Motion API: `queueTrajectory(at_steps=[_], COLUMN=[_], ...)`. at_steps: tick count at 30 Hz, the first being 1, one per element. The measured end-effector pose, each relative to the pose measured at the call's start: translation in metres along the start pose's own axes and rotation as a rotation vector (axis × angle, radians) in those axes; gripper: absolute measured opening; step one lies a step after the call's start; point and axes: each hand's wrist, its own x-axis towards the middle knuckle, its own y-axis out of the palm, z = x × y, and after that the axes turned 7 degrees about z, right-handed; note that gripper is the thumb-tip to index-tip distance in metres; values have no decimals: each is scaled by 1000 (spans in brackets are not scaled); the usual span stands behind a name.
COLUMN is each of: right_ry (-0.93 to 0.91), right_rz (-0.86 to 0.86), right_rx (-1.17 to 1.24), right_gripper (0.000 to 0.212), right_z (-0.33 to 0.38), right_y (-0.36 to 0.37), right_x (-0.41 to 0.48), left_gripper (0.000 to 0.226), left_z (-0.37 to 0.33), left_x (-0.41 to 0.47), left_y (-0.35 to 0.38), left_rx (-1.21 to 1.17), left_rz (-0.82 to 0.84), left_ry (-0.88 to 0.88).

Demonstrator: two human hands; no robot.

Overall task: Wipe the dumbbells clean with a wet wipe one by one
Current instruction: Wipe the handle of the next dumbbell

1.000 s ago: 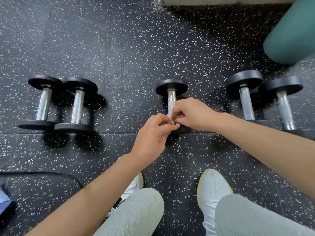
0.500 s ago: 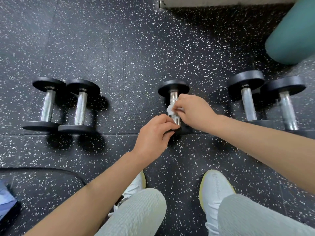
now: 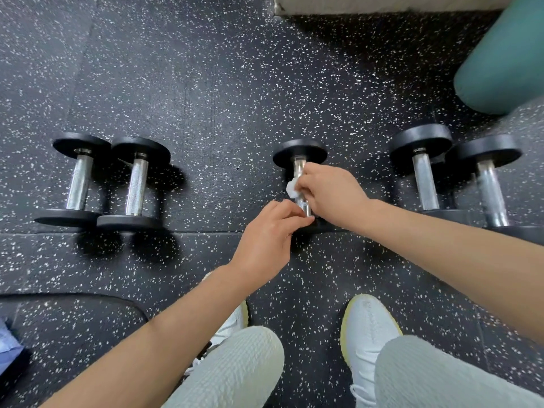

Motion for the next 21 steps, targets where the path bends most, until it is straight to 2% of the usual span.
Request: queueTrajectory(at_steps=[8,15,21], right_ry=[152,30,110], right_rz=[-188,-77,-196], right_rx=[-40,-88,-141], right_gripper=[15,13,9], right_z=[-15,-14,-27], right_y=[7,11,13], right_x=[28,5,28], left_gripper=[51,43,45], left_z=[-9,-11,-16], left_x=[5,8,12], left_y=[2,-3,-1], left_rx=[38,59,82], left_rz=[19,47,67], left_ry=[13,15,29])
